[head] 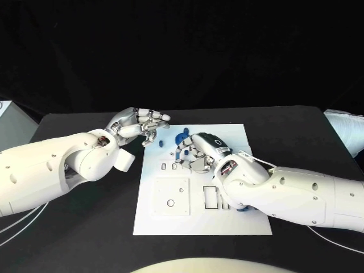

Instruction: Assemble the parts on the task board

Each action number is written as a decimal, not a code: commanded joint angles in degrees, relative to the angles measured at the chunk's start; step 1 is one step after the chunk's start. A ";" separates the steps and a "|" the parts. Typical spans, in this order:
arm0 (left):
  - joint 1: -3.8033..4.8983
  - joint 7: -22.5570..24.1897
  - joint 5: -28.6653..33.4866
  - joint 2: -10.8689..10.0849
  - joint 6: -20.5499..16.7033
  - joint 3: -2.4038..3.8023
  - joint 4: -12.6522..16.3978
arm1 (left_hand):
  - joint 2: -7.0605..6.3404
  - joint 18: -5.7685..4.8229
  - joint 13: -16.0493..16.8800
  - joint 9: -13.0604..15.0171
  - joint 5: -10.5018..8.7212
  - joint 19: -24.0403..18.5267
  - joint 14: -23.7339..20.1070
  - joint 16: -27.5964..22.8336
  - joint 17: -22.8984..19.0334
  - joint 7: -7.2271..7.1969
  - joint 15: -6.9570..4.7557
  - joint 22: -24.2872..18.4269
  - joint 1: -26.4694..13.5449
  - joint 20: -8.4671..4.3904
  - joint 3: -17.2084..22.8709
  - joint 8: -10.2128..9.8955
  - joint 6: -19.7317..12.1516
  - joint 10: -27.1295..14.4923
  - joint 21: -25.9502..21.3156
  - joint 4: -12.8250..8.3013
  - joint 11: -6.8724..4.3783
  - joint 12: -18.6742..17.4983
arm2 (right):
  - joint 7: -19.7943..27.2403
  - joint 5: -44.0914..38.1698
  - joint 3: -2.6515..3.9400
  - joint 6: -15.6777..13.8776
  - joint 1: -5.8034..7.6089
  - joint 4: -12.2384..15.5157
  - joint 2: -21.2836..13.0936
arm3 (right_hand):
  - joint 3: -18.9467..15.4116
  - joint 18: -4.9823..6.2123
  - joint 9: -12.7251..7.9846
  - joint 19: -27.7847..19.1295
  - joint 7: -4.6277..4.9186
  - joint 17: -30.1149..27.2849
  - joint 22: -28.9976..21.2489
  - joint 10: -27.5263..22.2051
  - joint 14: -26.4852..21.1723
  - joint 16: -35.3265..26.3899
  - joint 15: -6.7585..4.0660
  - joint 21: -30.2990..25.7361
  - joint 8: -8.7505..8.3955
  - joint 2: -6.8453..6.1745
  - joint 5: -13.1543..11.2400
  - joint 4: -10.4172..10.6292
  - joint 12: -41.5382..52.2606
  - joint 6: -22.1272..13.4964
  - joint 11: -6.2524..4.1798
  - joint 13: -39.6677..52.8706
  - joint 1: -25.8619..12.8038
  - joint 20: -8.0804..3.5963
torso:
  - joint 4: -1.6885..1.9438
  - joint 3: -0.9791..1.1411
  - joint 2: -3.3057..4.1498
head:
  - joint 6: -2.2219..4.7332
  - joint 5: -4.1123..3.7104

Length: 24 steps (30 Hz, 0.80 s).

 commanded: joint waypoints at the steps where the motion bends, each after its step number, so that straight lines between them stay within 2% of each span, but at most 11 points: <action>1: 0.02 0.08 -0.09 0.13 0.57 0.04 0.13 | -0.06 -0.09 0.08 0.09 0.15 -0.19 -0.22 -0.20 -0.04 0.14 0.08 -0.03 -0.63 0.02 0.33 0.03 -0.36 -0.32 0.04 0.14 0.00 0.39 | -2.70 -4.07 -0.05 0.85 -0.31 -0.35 0.48 | 0.35 -0.39 0.06 5.99 0.03 11.87 15.10 5.89 5.35 -0.08 -0.38 0.31 0.02 0.16 0.34 -0.11 0.20 -0.29 -0.35 15.06 0.28 -0.55 | -0.04 0.10 0.05 | -0.16 0.04; 8: 0.02 0.00 -0.13 0.14 0.77 0.04 -0.03 | -0.14 -0.08 0.11 0.11 0.13 -0.24 -0.23 -0.16 0.03 0.13 0.08 -0.08 -0.59 0.03 0.35 0.06 -0.36 -0.33 0.02 0.05 0.00 0.48 | -4.26 -5.42 -0.18 1.96 -0.98 -1.12 1.34 | 0.38 -0.39 0.10 5.99 0.01 11.91 15.10 5.89 5.37 -0.07 -0.38 0.31 0.07 0.16 0.36 -0.12 0.20 -0.22 -0.36 15.06 0.27 -0.55 | 0.04 0.09 0.00 | -0.58 -0.02; 11: 0.02 -0.01 -0.14 0.13 0.82 0.04 -0.03 | -0.14 -0.08 0.11 0.11 0.13 -0.24 -0.23 -0.16 0.03 0.13 0.08 -0.08 -0.59 0.03 0.35 0.06 -0.36 -0.33 0.02 0.05 0.00 0.48 | -4.42 -5.53 -0.25 2.41 -1.10 -1.34 1.50 | 0.38 -0.39 0.10 5.99 0.01 11.91 15.10 5.89 5.37 -0.07 -0.38 0.31 0.07 0.16 0.36 -0.12 0.20 -0.22 -0.36 15.06 0.27 -0.55 | -0.06 0.09 -0.01 | -0.69 0.10; 17: 0.02 -0.02 -0.14 0.11 0.89 0.04 -0.03 | -0.17 -0.10 0.13 0.12 0.13 -0.18 -0.21 -0.12 0.09 0.15 0.09 0.01 -0.63 0.04 0.35 0.06 -0.37 -0.35 0.07 0.06 0.01 0.53 | -4.66 -5.48 -0.38 3.38 -1.38 -1.53 1.78 | 0.38 -0.39 0.13 5.99 0.01 11.92 15.10 5.89 5.37 -0.07 -0.38 0.31 0.11 0.12 0.36 -0.12 0.20 -0.19 -0.36 15.06 0.22 -0.56 | -0.04 0.17 -0.02 | -0.99 0.27; 24: 0.02 -0.02 -0.15 0.07 1.04 0.04 -0.05 | -0.17 -0.10 0.13 0.12 0.13 -0.18 -0.22 -0.12 0.08 0.16 0.10 0.01 -0.67 0.04 0.34 0.07 -0.38 -0.36 0.07 0.08 0.02 0.55 | -5.26 -5.51 -0.48 4.39 -1.59 -1.70 1.99 | 0.31 -0.39 0.21 5.99 0.01 11.93 15.10 5.89 5.37 -0.06 -0.38 0.31 0.19 -0.01 0.24 -0.05 0.20 -0.12 -0.35 15.06 -0.01 -0.57 | -0.11 0.14 -0.04 | -1.19 0.39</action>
